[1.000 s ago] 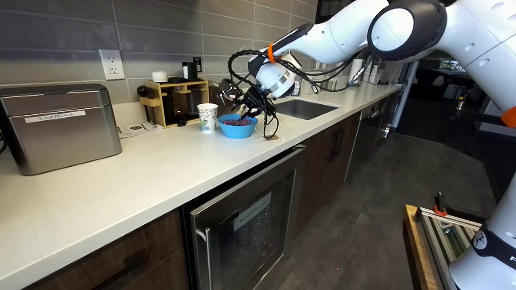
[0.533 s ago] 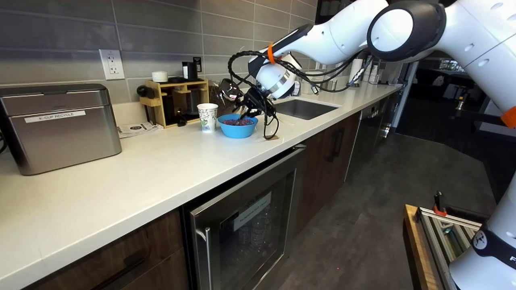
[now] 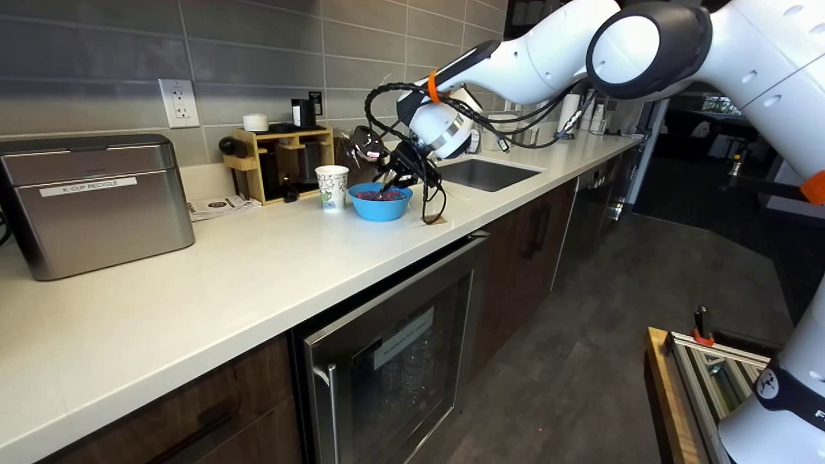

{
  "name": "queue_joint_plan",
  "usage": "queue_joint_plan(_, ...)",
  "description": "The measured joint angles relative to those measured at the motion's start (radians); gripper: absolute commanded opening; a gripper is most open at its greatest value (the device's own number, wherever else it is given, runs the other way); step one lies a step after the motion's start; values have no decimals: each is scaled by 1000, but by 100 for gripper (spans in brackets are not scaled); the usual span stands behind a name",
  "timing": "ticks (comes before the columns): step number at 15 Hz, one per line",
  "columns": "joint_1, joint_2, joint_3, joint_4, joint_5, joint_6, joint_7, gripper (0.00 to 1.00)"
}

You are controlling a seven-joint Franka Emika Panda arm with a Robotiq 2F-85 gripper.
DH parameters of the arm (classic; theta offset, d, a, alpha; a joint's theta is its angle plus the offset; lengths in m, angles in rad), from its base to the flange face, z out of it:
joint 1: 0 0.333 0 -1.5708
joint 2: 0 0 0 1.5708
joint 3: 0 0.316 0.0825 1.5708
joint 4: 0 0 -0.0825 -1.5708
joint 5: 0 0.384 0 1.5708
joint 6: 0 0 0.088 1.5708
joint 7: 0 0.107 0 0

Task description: Put some of the contents of the blue bowl into the paper cup using the silver spoon

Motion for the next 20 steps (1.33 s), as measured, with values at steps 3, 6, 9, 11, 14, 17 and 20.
queue_joint_plan(3,0,0,0,1,0,0,-2,33)
queue_joint_plan(6,-1,1,0,1,0,0,-4,28)
queue_joint_plan(9,-2,3,0,1,0,0,-4,22)
queue_joint_plan(11,-3,4,0,1,0,0,-4,18)
queue_joint_plan(14,-3,5,0,1,0,0,-4,8)
queue_joint_plan(17,-4,6,0,1,0,0,-4,0)
queue_joint_plan(20,-4,6,0,2,0,0,-6,0)
